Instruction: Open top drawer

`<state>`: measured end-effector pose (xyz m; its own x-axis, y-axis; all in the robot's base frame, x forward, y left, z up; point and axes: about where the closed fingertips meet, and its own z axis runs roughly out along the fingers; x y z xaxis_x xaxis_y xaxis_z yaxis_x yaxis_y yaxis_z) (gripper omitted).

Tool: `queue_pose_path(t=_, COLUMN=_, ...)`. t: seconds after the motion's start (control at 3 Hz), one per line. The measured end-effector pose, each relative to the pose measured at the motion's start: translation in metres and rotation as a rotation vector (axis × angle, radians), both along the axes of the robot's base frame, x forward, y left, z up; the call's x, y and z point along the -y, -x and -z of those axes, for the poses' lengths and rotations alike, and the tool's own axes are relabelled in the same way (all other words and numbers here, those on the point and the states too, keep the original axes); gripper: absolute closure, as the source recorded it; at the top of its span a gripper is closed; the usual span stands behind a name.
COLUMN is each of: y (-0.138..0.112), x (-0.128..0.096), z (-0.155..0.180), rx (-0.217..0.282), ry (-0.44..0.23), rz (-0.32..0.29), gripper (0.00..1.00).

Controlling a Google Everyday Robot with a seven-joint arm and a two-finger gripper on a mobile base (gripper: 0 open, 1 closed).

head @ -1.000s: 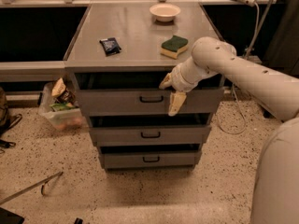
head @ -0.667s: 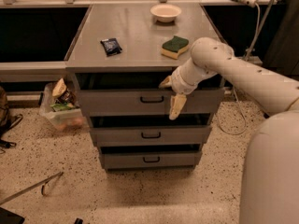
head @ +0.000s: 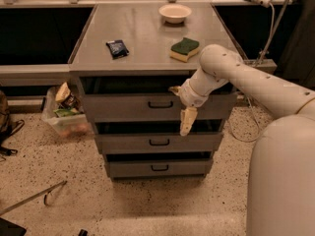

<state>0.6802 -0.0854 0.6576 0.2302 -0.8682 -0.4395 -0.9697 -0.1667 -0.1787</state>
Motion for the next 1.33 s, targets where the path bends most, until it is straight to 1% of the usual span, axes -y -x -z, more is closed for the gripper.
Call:
queue_pose_path(t=0.33, y=0.015, x=0.001, z=-0.005, rx=-0.027, ry=-0.006, rz=-0.020, gripper=0.00)
queue_pose_path(t=0.67, y=0.052, x=0.002, z=-0.020, rx=-0.086, ry=-0.048, rz=-0.025, gripper=0.00)
queue_pose_path(t=1.0, y=0.088, x=0.003, z=-0.036, rx=-0.118, ry=-0.083, rz=0.000, gripper=0.00)
queue_pose_path(t=1.33, y=0.088, x=0.003, z=-0.035, rx=-0.118, ry=-0.083, rz=0.000, gripper=0.00)
